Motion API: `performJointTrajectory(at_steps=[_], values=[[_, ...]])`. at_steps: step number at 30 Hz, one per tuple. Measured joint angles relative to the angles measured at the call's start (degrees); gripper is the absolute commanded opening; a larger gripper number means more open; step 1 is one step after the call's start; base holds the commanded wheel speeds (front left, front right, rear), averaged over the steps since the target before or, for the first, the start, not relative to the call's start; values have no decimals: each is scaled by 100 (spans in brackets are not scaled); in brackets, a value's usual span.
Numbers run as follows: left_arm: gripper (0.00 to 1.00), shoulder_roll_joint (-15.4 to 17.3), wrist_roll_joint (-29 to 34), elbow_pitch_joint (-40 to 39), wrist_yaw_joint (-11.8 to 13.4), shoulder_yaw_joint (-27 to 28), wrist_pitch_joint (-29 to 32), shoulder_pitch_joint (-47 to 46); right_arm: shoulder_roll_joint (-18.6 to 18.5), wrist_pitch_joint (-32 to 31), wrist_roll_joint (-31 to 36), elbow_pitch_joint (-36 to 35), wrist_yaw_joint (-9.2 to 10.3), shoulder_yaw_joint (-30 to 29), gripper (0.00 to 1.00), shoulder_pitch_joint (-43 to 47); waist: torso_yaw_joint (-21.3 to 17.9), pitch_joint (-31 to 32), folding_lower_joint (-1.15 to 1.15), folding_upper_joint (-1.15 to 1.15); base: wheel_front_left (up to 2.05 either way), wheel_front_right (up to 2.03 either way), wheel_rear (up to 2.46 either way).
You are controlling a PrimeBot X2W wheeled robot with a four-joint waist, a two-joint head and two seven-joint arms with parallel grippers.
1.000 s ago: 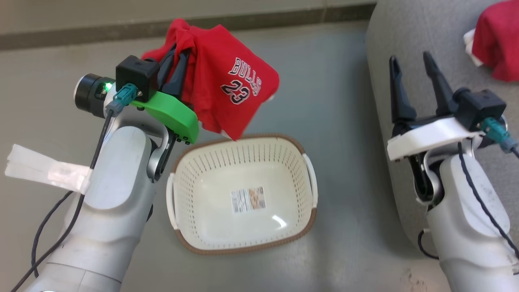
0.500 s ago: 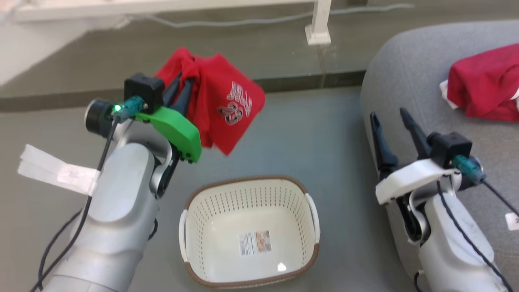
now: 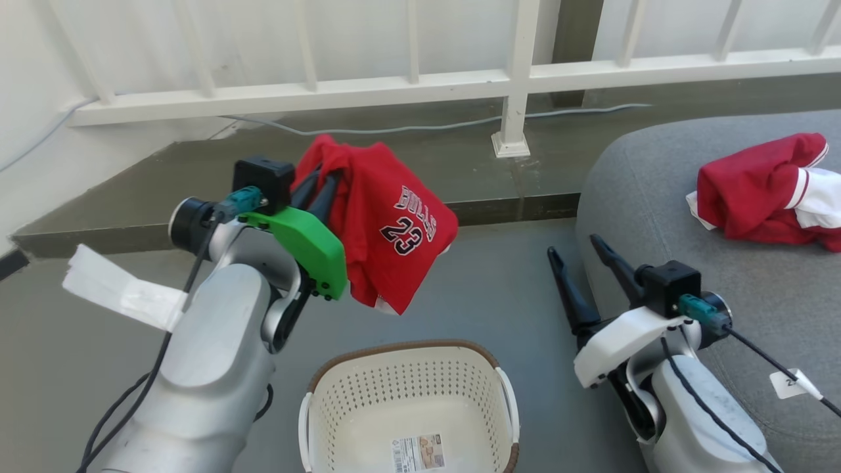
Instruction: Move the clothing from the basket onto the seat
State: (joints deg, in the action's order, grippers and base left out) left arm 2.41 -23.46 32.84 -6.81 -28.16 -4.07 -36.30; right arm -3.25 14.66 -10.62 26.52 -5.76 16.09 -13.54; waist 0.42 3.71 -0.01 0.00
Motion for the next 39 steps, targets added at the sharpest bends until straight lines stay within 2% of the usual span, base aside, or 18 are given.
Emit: performJointTrajectory(at_steps=[6,17,29,37,38,39], values=[[0,-29,-57,-204,-1,-198,110,21,-4,0,-181,2,-77,522,100,-28,103,92,0,0,0,0,0],[0,-38,-165,-608,-9,-567,353,174,-14,0,-694,-34,-129,1901,100,-362,220,113,0,0,0,0,0],[0,-36,-414,-1073,-8,-910,506,258,-24,0,-732,223,-127,2207,100,-937,270,85,0,0,0,0,0],[0,-35,-505,-1308,31,-1046,563,263,-27,-1,-706,567,-11,2346,100,-1183,312,55,0,0,0,0,0],[0,-35,-505,-1322,45,-1066,571,265,-27,-1,-711,593,-10,2359,89,-1209,318,51,0,0,0,0,0],[0,-35,-505,-1332,81,-1078,601,269,-27,0,-722,619,16,2377,51,-1226,324,47,0,0,0,0,0]])
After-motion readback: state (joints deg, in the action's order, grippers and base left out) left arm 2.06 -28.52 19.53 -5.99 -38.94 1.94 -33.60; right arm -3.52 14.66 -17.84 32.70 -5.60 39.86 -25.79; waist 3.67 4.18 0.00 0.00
